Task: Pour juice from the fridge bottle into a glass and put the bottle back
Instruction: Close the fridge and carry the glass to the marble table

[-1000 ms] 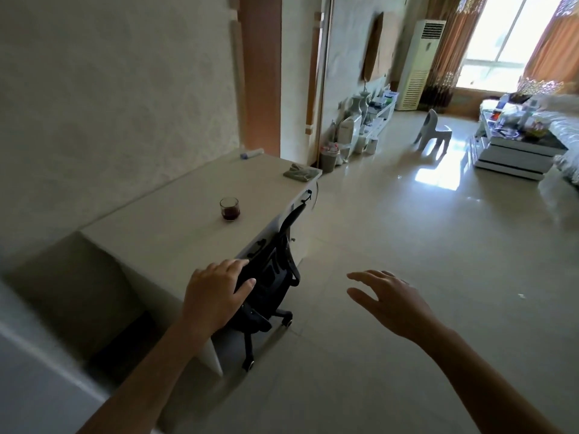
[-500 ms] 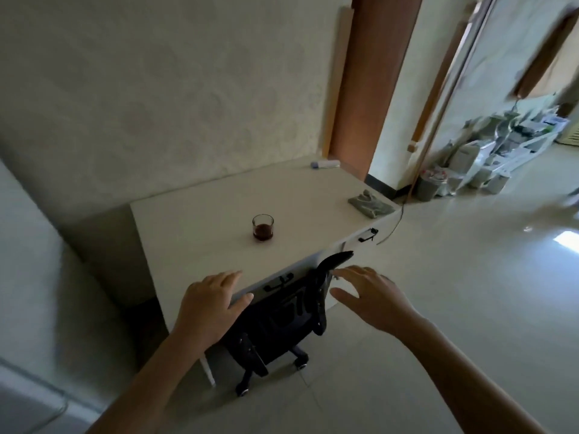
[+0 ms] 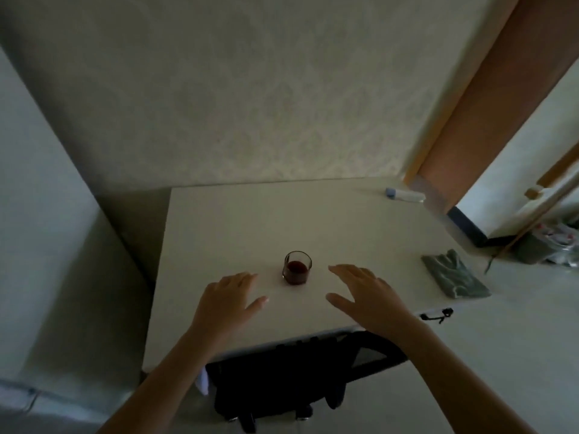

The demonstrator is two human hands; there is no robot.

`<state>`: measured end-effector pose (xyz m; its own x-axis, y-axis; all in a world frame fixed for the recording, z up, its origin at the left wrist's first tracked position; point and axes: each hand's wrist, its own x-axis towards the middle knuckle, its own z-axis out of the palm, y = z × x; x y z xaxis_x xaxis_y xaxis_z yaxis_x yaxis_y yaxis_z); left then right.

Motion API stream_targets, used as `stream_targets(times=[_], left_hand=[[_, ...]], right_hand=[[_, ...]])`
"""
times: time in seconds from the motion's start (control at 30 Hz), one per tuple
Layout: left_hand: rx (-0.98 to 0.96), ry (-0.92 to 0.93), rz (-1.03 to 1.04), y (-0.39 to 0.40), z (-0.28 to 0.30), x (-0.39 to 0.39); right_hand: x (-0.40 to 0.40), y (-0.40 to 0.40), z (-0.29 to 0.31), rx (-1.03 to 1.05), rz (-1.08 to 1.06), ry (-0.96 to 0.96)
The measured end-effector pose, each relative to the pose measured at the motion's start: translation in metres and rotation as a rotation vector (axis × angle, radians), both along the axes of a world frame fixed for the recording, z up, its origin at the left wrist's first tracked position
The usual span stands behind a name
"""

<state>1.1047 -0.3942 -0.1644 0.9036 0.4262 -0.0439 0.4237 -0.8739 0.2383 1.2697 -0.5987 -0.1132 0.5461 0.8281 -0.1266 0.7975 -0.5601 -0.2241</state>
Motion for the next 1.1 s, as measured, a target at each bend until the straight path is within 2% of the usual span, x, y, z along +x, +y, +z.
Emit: stream_targets(times=[0.4, 0.67, 0.9, 1.1], left_hand=[[-0.121, 0.061, 0.342, 0.005, -0.048, 0.045], [-0.107, 0.087, 0.52, -0.015, -0.068, 0.074], [-0.111, 0.116, 0.653, -0.035, -0.064, 0.076], [-0.096, 0.047, 0.791, -0.054, -0.05, 0.049]], right_hand=[[0.12, 0.112, -0.089, -0.204, 0.217, 0.102], [0.143, 0.14, -0.141, -0.288, 0.47, 0.154], [0.147, 0.149, -0.149, -0.216, 0.532, 0.132], [0.135, 0.156, -0.131, -0.215, 0.61, 0.141]])
